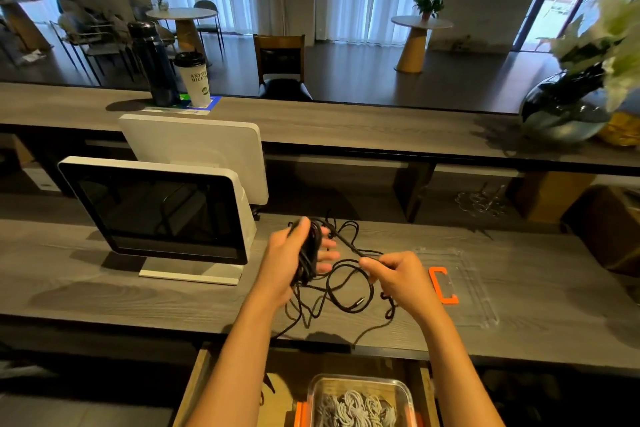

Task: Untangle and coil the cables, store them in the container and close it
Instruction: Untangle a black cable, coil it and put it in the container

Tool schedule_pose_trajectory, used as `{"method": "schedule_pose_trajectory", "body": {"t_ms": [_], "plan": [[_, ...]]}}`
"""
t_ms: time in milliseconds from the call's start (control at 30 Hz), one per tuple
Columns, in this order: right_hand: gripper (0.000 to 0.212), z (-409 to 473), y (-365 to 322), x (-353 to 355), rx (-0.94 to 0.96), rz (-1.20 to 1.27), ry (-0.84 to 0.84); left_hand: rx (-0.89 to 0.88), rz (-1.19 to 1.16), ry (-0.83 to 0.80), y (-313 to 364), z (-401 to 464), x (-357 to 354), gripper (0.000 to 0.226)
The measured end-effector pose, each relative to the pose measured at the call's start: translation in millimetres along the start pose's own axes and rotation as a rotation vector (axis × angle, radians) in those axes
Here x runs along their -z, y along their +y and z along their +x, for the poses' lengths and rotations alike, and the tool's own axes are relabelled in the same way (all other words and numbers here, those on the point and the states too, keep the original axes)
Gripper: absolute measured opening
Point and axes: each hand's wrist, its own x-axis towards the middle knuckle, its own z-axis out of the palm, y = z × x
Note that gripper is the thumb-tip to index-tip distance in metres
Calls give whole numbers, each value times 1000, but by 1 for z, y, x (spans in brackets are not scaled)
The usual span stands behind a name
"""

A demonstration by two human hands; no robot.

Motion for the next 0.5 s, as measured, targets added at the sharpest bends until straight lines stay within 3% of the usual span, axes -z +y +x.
{"method": "schedule_pose_trajectory", "body": {"t_ms": [67, 200, 267, 367, 500], "plan": [[41, -2, 6, 4, -21, 54, -35, 5, -178, 87, 4, 3, 7, 44], [38, -4, 8, 8, 4, 74, -62, 21, -764, 125, 14, 6, 16, 48], [30, -4, 6, 8, 17, 50, -65, -13, -856, 173, 15, 6, 17, 44], [18, -4, 4, 8, 35, 10, -51, -35, -762, 287, 15, 7, 17, 39], [8, -4, 3, 11, 46, -86, -65, -96, -371, 516, 12, 6, 17, 34]]}}
